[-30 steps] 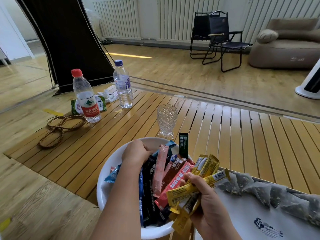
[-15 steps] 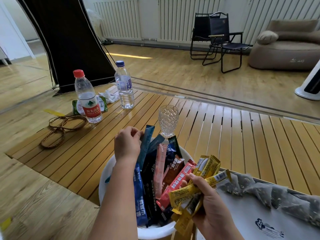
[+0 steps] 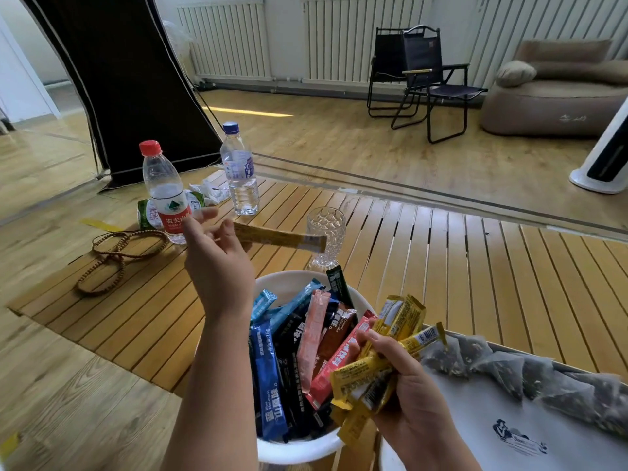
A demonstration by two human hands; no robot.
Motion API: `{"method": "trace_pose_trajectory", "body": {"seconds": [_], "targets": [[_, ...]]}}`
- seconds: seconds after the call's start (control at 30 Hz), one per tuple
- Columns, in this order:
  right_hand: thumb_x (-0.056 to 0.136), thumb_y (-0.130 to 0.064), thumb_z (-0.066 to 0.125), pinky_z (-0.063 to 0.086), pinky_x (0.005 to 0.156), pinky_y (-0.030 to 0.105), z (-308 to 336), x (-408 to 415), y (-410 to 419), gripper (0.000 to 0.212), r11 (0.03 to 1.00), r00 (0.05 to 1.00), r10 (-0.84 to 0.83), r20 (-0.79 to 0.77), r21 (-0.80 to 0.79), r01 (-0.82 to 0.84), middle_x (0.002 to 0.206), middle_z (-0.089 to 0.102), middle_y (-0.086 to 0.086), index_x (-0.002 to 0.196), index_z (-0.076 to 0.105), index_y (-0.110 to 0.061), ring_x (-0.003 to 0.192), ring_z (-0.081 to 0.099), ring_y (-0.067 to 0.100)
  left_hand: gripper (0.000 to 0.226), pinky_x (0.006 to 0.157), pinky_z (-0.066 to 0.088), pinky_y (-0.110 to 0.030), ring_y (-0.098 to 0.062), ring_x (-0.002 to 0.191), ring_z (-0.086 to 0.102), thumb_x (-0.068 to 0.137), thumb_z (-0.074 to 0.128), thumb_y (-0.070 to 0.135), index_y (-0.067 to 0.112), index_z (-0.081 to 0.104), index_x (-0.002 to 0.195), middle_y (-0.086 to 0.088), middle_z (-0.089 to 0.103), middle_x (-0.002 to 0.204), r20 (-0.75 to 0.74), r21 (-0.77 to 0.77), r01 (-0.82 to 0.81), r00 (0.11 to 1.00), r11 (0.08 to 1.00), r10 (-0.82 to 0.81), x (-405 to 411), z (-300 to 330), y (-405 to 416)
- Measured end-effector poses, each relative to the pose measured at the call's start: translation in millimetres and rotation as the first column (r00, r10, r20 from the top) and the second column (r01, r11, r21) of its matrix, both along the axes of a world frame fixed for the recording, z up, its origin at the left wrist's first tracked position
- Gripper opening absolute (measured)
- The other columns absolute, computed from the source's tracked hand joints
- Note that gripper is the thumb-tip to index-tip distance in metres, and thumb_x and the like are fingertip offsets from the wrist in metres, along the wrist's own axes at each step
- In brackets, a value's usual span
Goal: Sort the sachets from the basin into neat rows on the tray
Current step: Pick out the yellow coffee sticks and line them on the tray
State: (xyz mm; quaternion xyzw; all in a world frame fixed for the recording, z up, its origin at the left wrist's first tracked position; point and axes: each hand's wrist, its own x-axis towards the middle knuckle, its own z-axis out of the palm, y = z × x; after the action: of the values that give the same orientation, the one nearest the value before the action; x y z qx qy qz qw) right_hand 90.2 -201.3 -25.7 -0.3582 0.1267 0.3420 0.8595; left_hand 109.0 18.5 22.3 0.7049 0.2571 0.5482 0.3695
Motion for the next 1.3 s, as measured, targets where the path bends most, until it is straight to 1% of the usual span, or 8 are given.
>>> {"method": "trace_pose_trajectory", "body": {"seconds": [0.13,0.37,0.53,0.67,0.77,0.9,1.1,1.3], "targets": [[0.043,-0.023,0.094,0.058,0.076,0.04,6.6,3.3,-2.4,0.057,0.989,0.998,-0.023,0.067,0.148,0.013,0.09,0.072,0.015,0.095,0.077,-0.004,0.077,0.069,0.024,0.024,0.066,0.056,-0.015,-0.002,0.084,0.066,0.096,0.052,0.009,0.015,0.056,0.119,-0.001,0.067,0.1,-0.087,-0.046,0.365,0.926,0.93,-0.367,-13.5,17.9,-44.8],[0.035,-0.014,0.097,0.051,0.084,0.037,17.5,16.5,-44.7,0.058,0.884,0.936,-0.351,0.03,0.341,0.321,0.076,0.064,0.001,0.084,0.066,-0.016,0.074,0.064,0.017,0.017,0.079,0.057,-0.023,0.003,0.084,0.066,0.091,0.062,0.008,0.025,0.063,0.095,0.015,0.066,0.085,-0.601,-0.212,0.869,0.244,0.446,-0.761,-41.3,26.0,-113.6],[0.095,-0.01,0.051,0.052,0.078,0.045,32.7,8.1,-74.3,0.008,0.917,0.892,-0.366,0.265,-0.06,0.395,0.075,0.062,0.005,0.102,0.053,-0.014,0.075,0.066,0.023,0.022,0.114,0.025,-0.044,-0.012,0.121,0.051,0.099,0.045,0.04,0.039,0.055,0.119,0.017,0.062,0.116,-0.824,0.038,0.72,0.414,0.693,-0.386,-57.6,-19.7,-132.8],[0.088,-0.003,0.063,0.048,0.066,0.03,33.7,5.5,-125.5,0.021,0.619,0.709,0.073,0.701,-0.589,0.519,0.087,0.062,0.008,0.107,0.061,-0.009,0.082,0.058,0.024,0.055,0.119,-0.005,-0.048,-0.02,0.149,-0.006,0.102,0.029,0.042,0.054,0.001,0.147,0.018,-0.015,0.159,-0.95,-0.046,0.67,0.2,0.741,-0.24,-71.4,-69.2,-129.8],[0.077,-0.006,0.067,0.048,0.062,0.03,25.3,0.1,-166.7,0.045,0.181,0.603,0.642,0.474,-0.858,0.481,0.085,0.062,-0.003,0.111,0.055,-0.032,0.079,0.06,0.019,0.063,0.119,-0.007,-0.049,-0.02,0.148,-0.015,0.103,0.03,0.029,0.05,-0.01,0.148,0.012,-0.026,0.158,-0.952,0.001,0.633,0.238,0.774,-0.194,-69.8,-78.7,-123.3],[0.078,-0.012,0.059,0.049,0.087,0.044,13.0,-15.7,-186.6,0.048,-0.175,0.662,0.745,0.089,-0.931,0.322,0.107,0.062,-0.005,0.106,0.046,-0.048,0.101,0.055,0.026,0.062,0.119,-0.005,-0.049,-0.024,0.147,-0.016,0.101,0.031,0.027,0.047,-0.002,0.15,0.003,-0.019,0.161,-0.933,0.022,0.576,0.306,0.817,-0.19,-68.4,-84.7,-123.3],[0.06,-0.046,0.069,0.031,0.108,0.046,7.3,-34.1,-182.1,0.089,-0.199,0.642,0.767,-0.015,-0.956,0.216,0.137,0.031,-0.01,0.137,0.024,-0.052,0.124,0.029,0.026,0.046,0.114,-0.018,-0.036,-0.031,0.145,0.018,0.101,0.032,0.038,0.021,0.038,0.144,-0.014,0.031,0.154,-0.806,0.166,0.502,0.565,0.849,-0.176,-66.3,-70.5,-138.2],[0.071,-0.051,0.078,0.015,0.114,0.05,30.0,-14.6,-174.3,0.092,-0.212,0.624,0.776,-0.091,-0.969,0.123,0.155,0.029,0.001,0.146,0.024,-0.048,0.142,0.02,0.031,0.034,0.101,0.038,-0.035,-0.018,0.12,0.049,0.098,0.042,0.03,0.022,0.054,0.129,0.001,0.055,0.132,-0.781,0.15,0.788,0.464,0.597,-0.417,-70.9,-59.3,-189.6]]}}
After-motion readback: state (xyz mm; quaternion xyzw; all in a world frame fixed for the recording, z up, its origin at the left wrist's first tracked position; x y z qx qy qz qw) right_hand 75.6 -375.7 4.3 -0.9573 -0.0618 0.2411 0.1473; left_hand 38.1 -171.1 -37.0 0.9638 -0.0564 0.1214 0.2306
